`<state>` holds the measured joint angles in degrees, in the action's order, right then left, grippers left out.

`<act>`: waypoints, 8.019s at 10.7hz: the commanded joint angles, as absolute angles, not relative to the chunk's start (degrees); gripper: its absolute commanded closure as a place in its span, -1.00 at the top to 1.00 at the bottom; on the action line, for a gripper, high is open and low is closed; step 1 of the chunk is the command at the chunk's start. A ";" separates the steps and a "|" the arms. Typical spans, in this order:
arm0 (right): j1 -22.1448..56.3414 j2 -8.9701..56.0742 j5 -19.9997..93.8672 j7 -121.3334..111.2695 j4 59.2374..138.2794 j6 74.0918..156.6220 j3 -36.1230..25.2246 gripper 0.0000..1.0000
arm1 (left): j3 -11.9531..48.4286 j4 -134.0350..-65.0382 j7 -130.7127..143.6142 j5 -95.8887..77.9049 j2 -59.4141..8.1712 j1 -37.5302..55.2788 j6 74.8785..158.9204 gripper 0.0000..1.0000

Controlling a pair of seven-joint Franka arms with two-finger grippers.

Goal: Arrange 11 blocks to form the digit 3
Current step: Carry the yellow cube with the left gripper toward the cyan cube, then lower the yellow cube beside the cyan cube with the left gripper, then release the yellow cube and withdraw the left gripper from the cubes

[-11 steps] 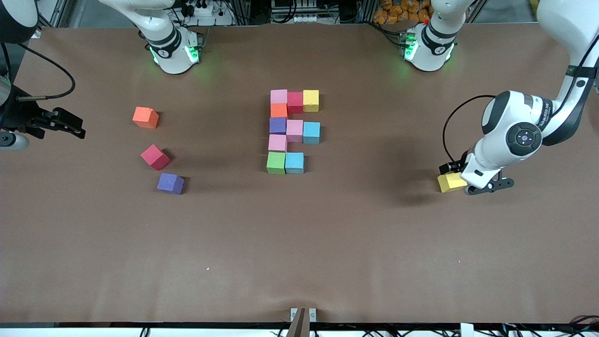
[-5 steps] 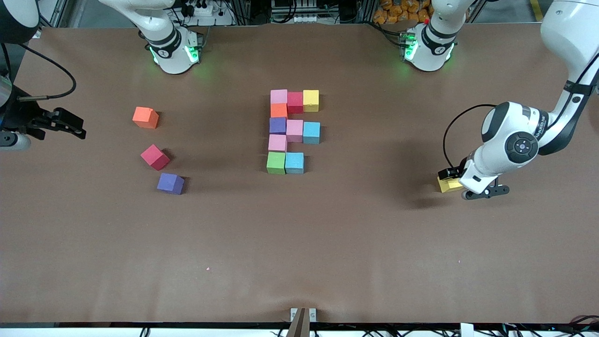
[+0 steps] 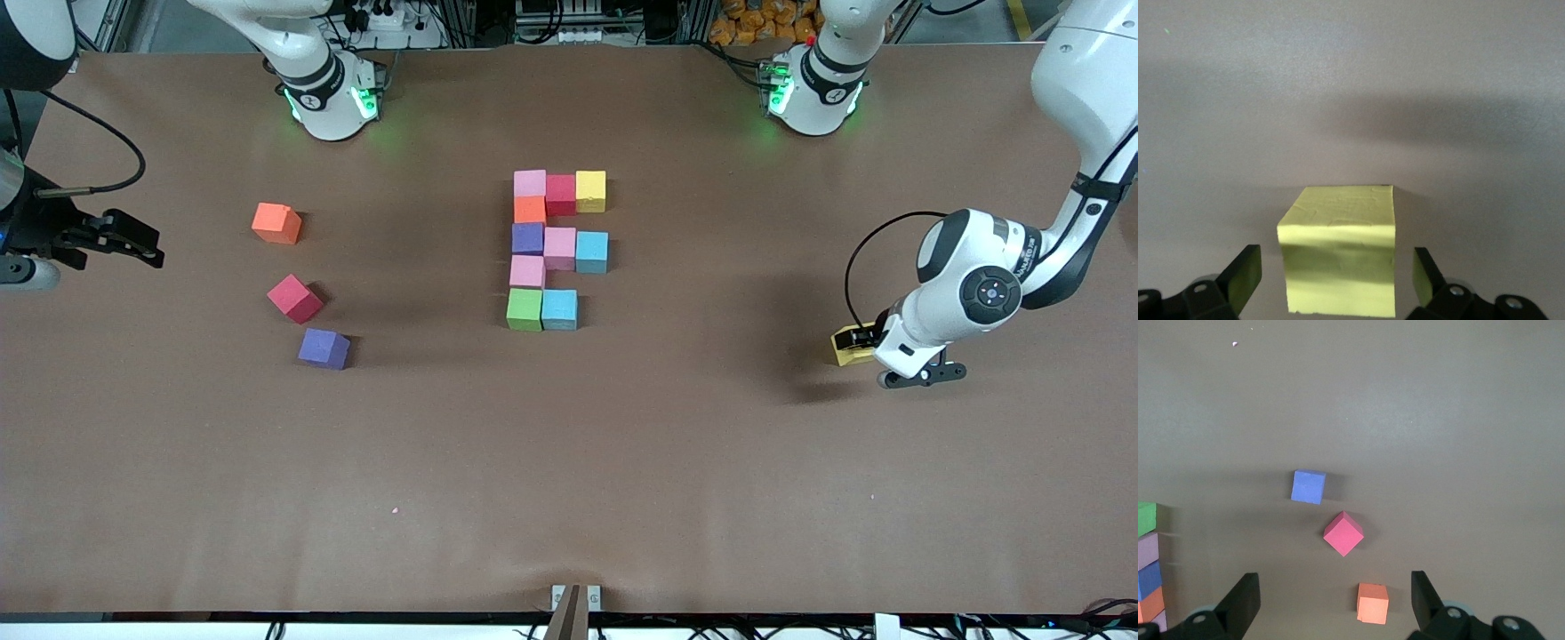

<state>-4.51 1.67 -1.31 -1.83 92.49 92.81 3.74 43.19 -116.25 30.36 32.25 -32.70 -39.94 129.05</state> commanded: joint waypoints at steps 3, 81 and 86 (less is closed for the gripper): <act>-4.83 1.93 -1.32 -2.81 91.76 92.64 3.69 1.00 | 43.24 -115.05 30.76 36.21 -35.59 -40.34 130.43 1.00; -5.62 2.11 -1.32 -4.57 91.58 90.53 3.69 1.00 | 33.05 -93.53 85.03 20.57 -15.91 5.29 109.36 1.00; -6.06 2.81 -1.41 -4.48 92.63 92.37 3.52 1.00 | 32.09 -89.20 49.76 12.68 -12.15 -4.47 101.95 1.00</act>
